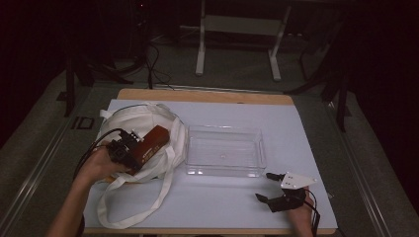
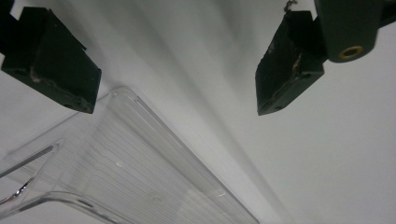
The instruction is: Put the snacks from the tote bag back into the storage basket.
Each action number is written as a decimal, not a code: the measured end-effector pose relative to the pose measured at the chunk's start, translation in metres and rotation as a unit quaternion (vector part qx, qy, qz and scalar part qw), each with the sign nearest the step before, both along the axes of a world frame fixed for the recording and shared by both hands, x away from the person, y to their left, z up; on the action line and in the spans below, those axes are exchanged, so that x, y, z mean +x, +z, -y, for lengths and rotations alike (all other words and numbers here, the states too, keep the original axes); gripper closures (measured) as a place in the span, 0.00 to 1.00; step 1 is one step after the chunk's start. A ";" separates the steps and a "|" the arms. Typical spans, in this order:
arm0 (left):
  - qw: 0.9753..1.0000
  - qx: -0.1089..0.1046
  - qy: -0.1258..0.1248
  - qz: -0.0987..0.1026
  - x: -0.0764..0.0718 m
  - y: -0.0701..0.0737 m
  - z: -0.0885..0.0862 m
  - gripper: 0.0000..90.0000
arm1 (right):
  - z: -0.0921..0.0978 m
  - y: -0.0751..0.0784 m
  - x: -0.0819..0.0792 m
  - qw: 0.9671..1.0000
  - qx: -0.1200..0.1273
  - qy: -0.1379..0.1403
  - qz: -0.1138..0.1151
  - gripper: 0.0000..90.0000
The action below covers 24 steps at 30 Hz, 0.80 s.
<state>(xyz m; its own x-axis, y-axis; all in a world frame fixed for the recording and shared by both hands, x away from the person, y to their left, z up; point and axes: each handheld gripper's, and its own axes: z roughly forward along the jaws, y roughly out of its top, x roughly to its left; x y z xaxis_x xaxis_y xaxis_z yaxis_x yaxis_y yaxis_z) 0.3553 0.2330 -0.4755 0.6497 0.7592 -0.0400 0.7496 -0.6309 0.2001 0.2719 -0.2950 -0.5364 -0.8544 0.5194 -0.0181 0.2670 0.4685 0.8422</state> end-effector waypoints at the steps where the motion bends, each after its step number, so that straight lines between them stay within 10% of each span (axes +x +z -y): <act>1: 1.000 0.003 -0.002 0.005 -0.001 0.001 0.001 0.44 | 0.000 0.000 0.000 1.000 0.000 0.000 0.000 0.16; 24: 0.997 0.012 -0.012 0.074 -0.013 0.032 -0.008 0.49 | 0.000 0.000 0.000 1.000 -0.001 0.000 0.000 0.16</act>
